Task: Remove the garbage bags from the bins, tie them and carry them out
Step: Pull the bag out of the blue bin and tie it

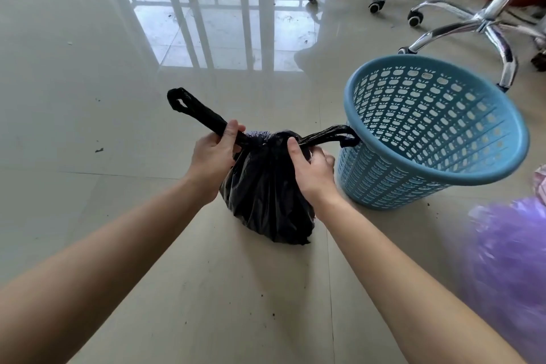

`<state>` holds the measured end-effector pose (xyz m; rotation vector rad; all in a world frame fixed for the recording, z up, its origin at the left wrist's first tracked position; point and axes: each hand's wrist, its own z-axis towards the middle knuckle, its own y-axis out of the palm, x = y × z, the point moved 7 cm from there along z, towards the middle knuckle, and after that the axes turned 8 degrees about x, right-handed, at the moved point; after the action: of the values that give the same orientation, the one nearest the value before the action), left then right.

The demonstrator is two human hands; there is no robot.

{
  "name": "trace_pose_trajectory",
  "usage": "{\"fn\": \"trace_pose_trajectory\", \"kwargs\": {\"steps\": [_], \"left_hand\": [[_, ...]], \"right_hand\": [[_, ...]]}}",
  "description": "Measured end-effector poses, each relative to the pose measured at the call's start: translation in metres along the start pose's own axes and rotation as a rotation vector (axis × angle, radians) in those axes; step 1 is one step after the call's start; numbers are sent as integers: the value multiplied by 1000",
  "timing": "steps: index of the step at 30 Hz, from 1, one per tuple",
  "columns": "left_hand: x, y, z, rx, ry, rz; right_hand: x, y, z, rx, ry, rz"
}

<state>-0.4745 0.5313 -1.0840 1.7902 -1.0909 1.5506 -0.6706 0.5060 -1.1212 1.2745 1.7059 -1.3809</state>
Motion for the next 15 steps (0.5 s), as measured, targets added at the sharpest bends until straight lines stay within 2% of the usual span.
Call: {"fn": "trace_pose_trajectory", "kwargs": {"steps": [4,8,10,13,15], "left_hand": [[18,5,-6,27,17,-113],[36,-1,-2,98,-32,-291],[44,-4,2,107,-39,-356],[43,-14,10,161,-83,-340],[18,-29,16,244,-203,-270]], "right_hand": [[-18,4,9,152,86,463],[-57,7,7,226,-54,603],[-79,9,4,219,-158,593],[-95,23,2,167,-294,416],[-87,34,8,112,-295,242]]}}
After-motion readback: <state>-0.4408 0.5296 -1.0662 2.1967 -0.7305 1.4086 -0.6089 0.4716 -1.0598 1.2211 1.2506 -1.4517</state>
